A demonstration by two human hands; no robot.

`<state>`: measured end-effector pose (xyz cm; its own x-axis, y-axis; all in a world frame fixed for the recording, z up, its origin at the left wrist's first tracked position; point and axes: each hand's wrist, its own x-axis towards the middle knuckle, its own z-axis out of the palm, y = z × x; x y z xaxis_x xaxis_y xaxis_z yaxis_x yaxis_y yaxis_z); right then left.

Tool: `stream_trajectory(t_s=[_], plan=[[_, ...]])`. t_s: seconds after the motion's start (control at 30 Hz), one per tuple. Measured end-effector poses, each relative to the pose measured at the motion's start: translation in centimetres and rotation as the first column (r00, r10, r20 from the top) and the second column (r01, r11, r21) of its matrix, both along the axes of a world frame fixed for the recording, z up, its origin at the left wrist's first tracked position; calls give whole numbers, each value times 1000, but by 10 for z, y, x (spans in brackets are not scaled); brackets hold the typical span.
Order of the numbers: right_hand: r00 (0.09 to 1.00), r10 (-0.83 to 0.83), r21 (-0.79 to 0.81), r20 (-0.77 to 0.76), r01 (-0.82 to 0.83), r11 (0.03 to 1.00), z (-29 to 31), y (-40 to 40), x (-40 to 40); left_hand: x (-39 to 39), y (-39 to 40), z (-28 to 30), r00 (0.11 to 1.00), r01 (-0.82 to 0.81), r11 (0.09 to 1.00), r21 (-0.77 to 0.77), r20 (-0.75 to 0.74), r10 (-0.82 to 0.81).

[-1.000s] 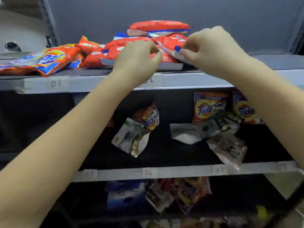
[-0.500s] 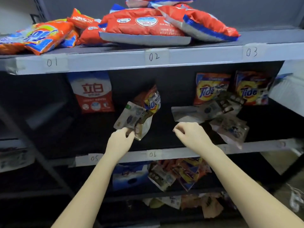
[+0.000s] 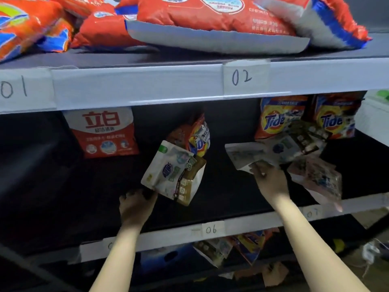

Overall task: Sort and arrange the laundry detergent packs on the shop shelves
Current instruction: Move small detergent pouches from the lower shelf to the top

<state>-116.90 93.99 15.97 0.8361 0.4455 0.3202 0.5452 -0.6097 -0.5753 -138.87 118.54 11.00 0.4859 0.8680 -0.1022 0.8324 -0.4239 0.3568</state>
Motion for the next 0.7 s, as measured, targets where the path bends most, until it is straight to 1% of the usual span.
stream_trajectory(t_s=[0.03,0.07,0.1,0.13,0.17,0.23,0.3,0.33,0.37,0.4,0.43,0.47,0.5,0.53,0.57,0.6,0.63,0.67,0.7], plan=[[997,-55,65,51,51,997,1,0,11,3,4,0,1000,-28,1000,7,-11,28],[993,-105,98,60,99,990,0,0,25,7,9,-2,999,-47,999,15,3,47],[989,-149,93,25,146,985,-1,2,38,11,10,-2,997,-68,998,-12,34,68],[985,-173,45,-21,174,984,-3,3,50,15,11,0,995,-65,998,-19,68,66],[983,-173,-34,-62,171,985,-7,5,60,20,12,1,994,-66,997,-42,88,70],[987,-119,-159,-109,101,982,-19,8,70,30,20,-5,987,-74,994,-81,136,85],[985,-105,-167,-137,82,983,-30,9,66,39,24,-8,986,-55,991,-124,147,73],[988,-89,-154,-126,70,986,-35,9,62,43,29,-13,978,-30,986,-167,200,64],[992,-63,-146,-108,47,988,-37,8,55,47,26,-9,945,6,970,-245,317,74],[994,-37,-130,-102,23,991,-39,7,50,52,27,-11,875,54,942,-332,471,116],[995,-15,-117,-101,3,993,-39,6,45,56,23,-9,782,106,899,-425,594,188],[995,12,-111,-102,-23,993,-41,5,43,61,21,-8,691,153,853,-500,671,269],[994,49,-139,-95,-62,988,-39,3,43,65,17,-5,631,186,814,-550,702,330],[989,69,-137,-134,-87,987,-38,2,46,70,14,-6,579,226,784,-578,727,369],[985,99,-166,-140,-122,979,-35,2,50,74,9,-3,538,254,761,-596,741,401],[976,100,-123,-196,-126,984,-31,4,55,77,5,-2,484,293,733,-614,757,440],[976,114,-109,-187,-136,985,-30,5,64,80,0,2,438,329,709,-624,766,471],[969,104,-62,-223,-120,991,-25,6,70,81,-2,2,397,347,694,-630,770,500],[956,87,-77,-279,-113,991,-16,6,73,82,-6,7,372,340,697,-632,771,518]])
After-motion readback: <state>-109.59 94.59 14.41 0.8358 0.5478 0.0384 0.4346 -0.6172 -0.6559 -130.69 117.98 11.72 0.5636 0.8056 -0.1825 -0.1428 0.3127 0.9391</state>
